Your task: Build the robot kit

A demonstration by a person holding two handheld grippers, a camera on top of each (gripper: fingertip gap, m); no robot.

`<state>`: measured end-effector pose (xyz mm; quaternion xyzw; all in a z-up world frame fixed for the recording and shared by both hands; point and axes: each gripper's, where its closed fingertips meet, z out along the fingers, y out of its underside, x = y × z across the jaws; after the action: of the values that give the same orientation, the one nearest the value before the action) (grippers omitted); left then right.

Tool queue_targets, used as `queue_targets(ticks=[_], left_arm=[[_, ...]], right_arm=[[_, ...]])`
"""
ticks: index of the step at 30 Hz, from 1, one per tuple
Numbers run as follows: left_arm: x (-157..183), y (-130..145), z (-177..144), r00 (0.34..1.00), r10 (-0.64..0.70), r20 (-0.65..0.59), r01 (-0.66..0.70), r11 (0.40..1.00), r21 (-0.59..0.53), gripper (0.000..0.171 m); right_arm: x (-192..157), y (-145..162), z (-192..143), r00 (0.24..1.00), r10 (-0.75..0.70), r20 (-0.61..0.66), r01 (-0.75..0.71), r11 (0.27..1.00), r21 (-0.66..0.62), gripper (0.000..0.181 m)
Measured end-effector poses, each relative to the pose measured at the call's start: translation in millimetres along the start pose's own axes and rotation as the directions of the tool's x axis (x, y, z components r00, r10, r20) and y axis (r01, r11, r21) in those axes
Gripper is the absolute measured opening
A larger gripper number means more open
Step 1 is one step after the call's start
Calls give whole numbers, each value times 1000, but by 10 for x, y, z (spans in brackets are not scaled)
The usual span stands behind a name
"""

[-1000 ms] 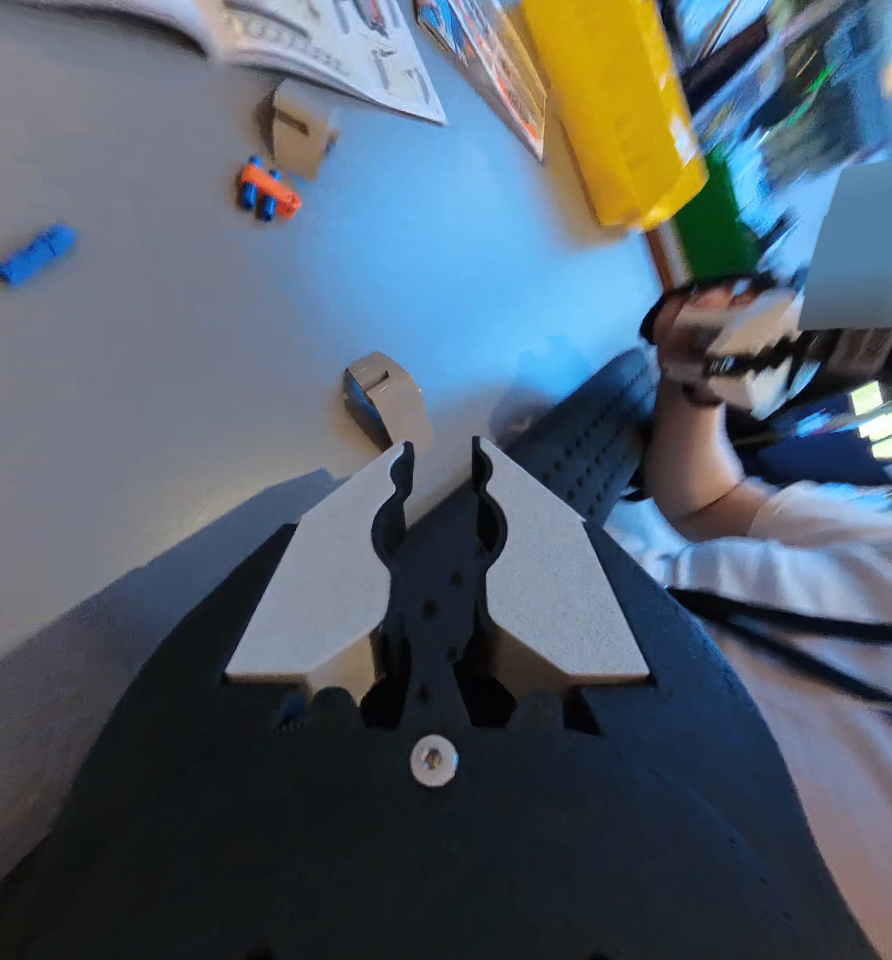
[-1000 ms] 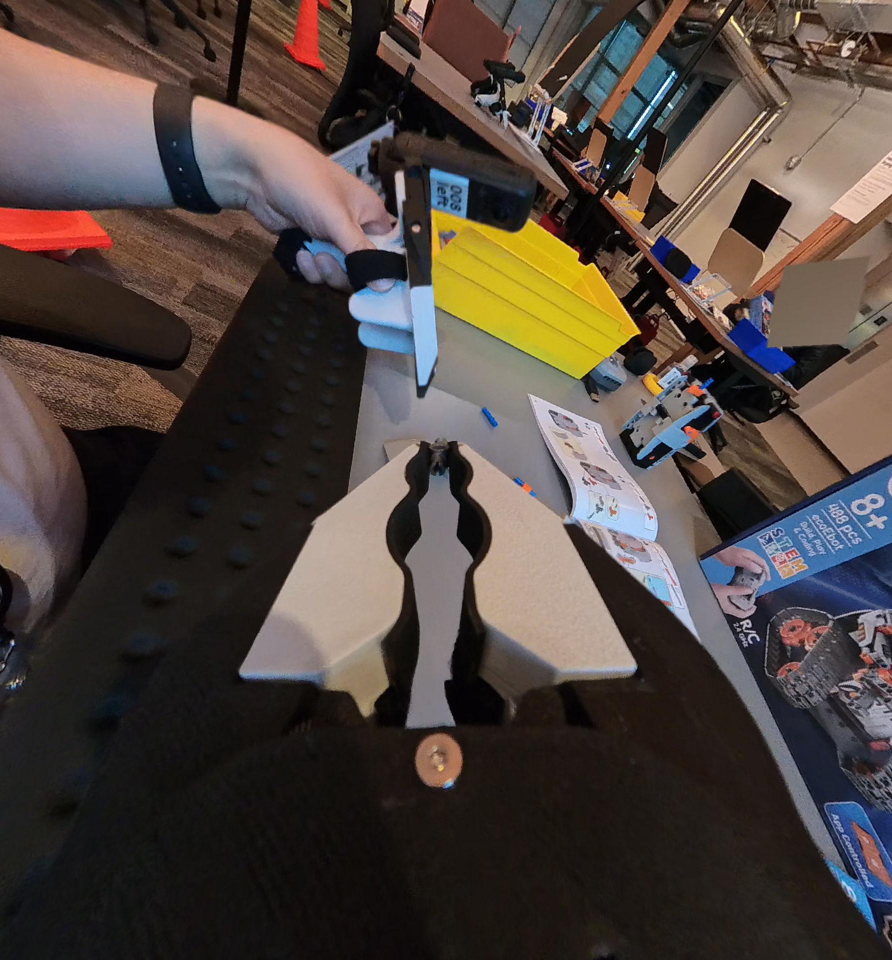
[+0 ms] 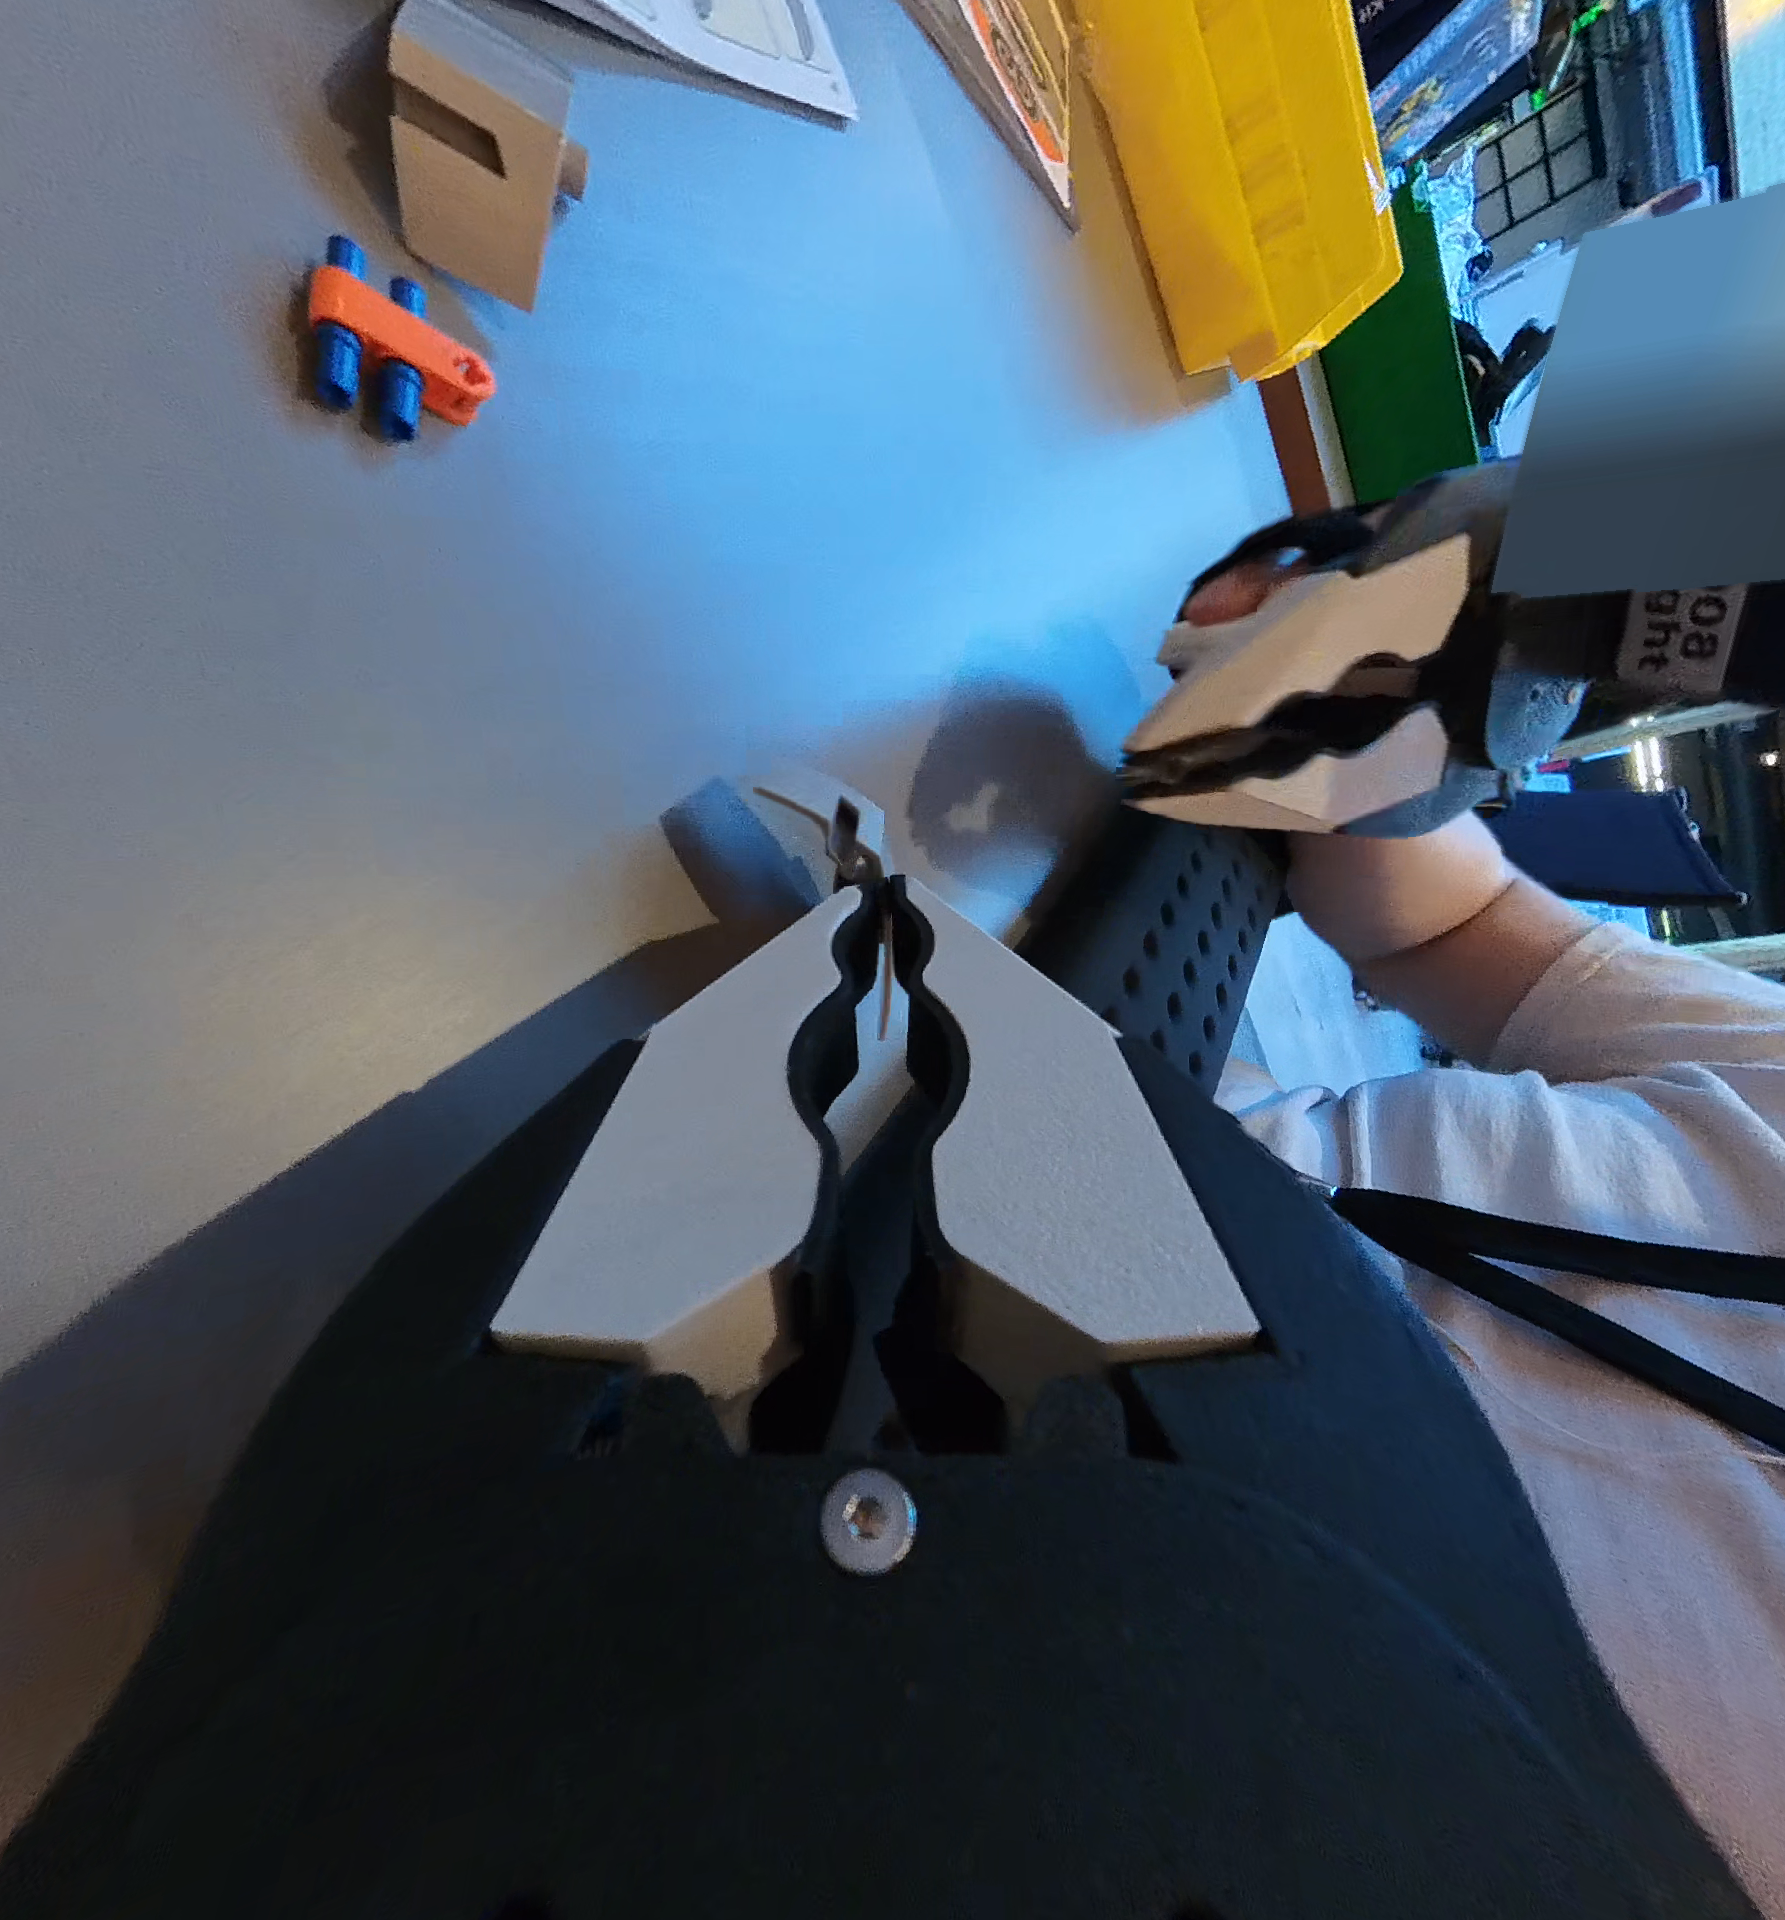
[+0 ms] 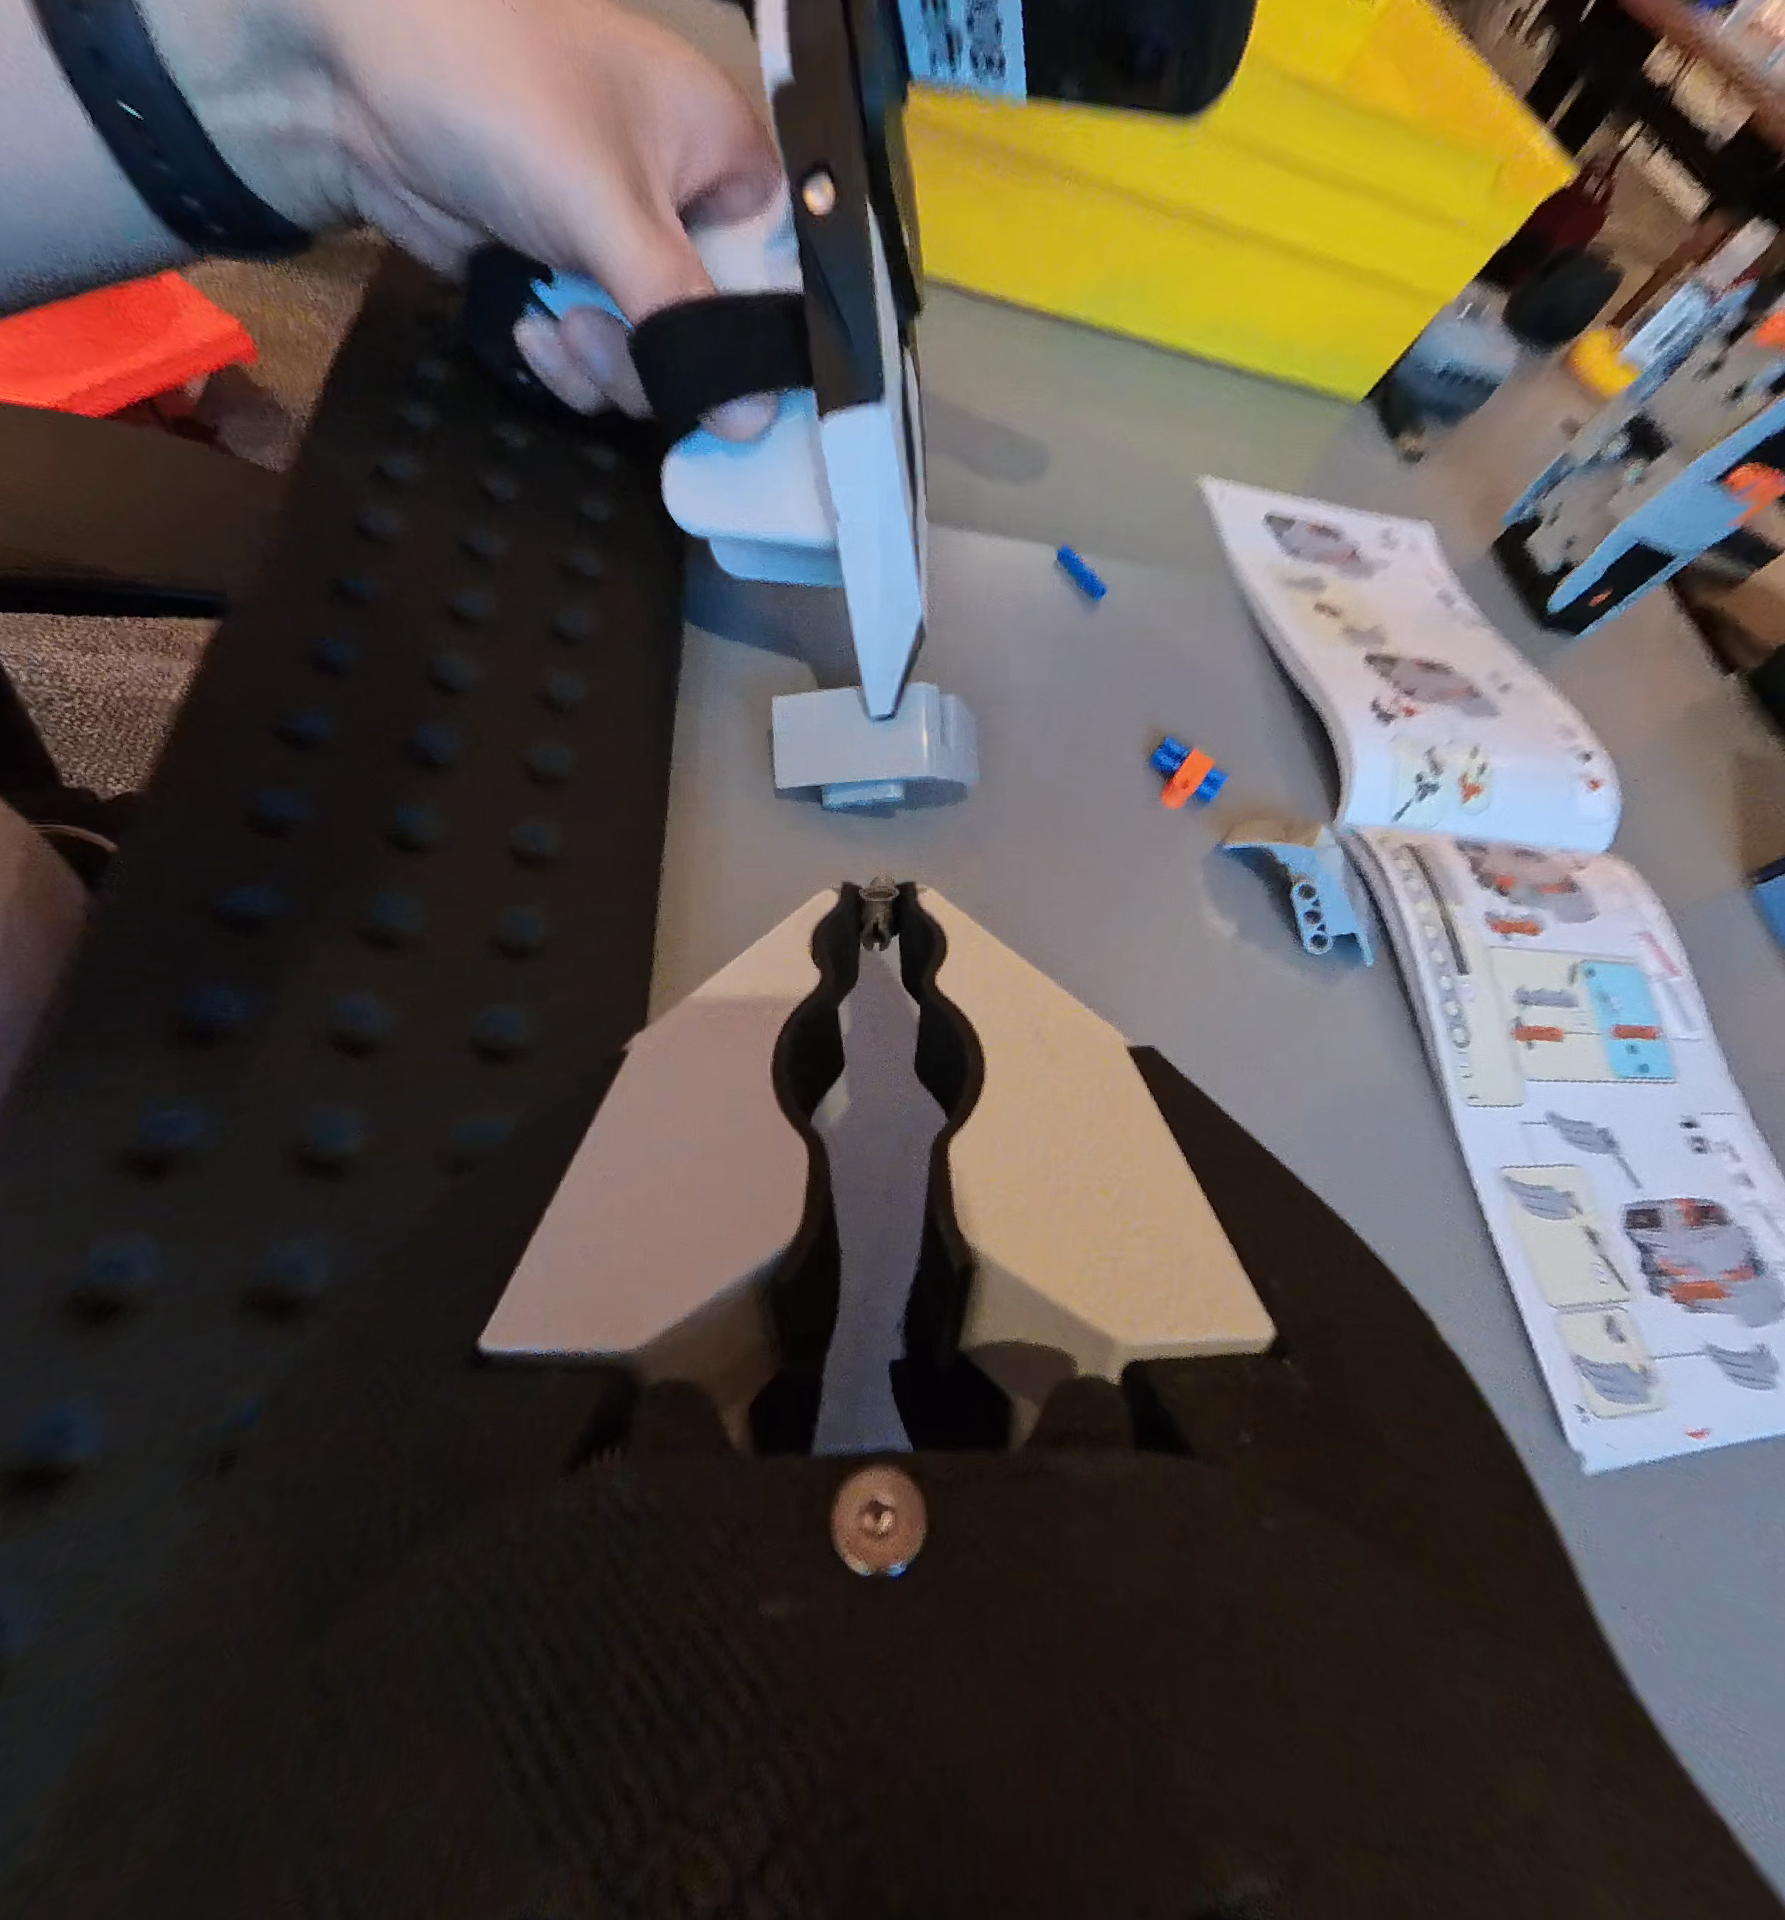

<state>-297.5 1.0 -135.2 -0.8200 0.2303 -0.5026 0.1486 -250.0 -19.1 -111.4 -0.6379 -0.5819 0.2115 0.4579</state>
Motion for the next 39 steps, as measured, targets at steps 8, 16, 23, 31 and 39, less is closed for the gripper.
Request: queue_targets(ticks=[8,16,23,31,39], left_arm=[[33,30,32,997,66,42,-66,998,-13,0],[88,66,127,997,72,32,-71,997,-34,2],[129,108,171,1000,-9,-11,8,999,-48,6],[98,109,132,996,-18,88,21,999,-32,6],[62,155,72,984,-32,174,35,999,-9,3]], right_arm=[[78,109,482,998,50,28,-46,989,-139,6],[4,148,522,998,50,23,-45,984,-175,6],[-41,180,522,1000,22,-2,-22,979,-200,6],[-83,157,512,1000,27,-5,-27,982,-189,6],[-104,122,509,999,49,-5,-49,984,-172,6]])
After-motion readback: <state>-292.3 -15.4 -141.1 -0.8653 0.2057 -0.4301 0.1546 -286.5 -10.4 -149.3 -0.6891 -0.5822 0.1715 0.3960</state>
